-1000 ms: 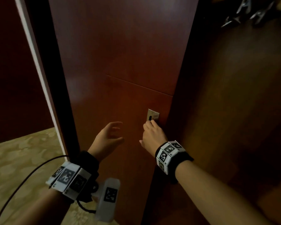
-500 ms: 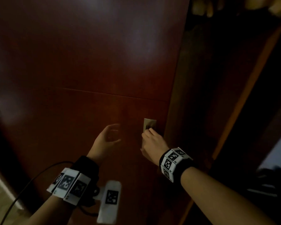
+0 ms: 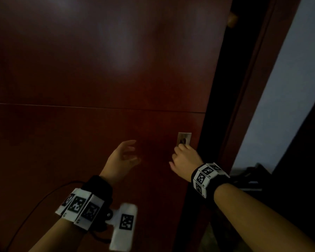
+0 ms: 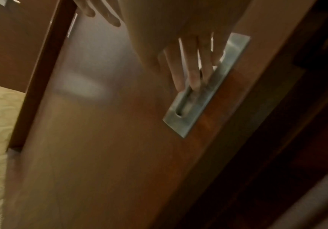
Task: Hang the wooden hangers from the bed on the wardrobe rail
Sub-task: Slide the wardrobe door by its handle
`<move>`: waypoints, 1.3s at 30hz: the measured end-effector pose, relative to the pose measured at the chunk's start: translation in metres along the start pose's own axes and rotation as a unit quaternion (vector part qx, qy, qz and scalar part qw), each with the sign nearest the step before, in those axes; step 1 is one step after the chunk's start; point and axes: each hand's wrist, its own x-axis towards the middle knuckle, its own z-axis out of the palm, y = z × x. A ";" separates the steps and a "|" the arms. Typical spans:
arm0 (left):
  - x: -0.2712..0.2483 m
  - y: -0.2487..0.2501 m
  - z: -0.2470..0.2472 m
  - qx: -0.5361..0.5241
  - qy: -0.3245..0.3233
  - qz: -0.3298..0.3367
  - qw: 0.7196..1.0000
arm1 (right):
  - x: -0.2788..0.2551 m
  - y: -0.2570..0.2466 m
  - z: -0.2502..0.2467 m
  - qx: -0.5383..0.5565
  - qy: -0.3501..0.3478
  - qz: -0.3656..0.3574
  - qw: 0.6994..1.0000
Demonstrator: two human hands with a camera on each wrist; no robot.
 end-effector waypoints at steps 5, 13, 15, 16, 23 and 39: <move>0.003 0.015 -0.004 -0.003 0.002 0.017 1.000 | 0.005 -0.008 -0.048 0.056 -0.001 -0.022 0.998; -0.008 0.030 -0.101 -0.003 0.129 0.060 0.990 | 0.094 -0.078 -0.113 0.112 0.072 -0.213 0.968; -0.021 0.026 -0.142 0.003 0.171 0.056 0.984 | 0.123 -0.111 -0.126 0.123 0.107 -0.265 0.950; -0.029 0.021 -0.165 0.012 0.195 0.054 0.979 | 0.137 -0.129 -0.132 0.133 0.122 -0.290 0.940; -0.122 -0.039 -0.322 0.041 0.403 -0.027 0.914 | 0.212 -0.300 -0.162 0.158 0.160 -0.422 0.878; -0.048 -0.170 -0.647 0.025 0.363 -0.054 0.930 | 0.463 -0.629 -0.171 -0.203 0.080 -0.390 0.895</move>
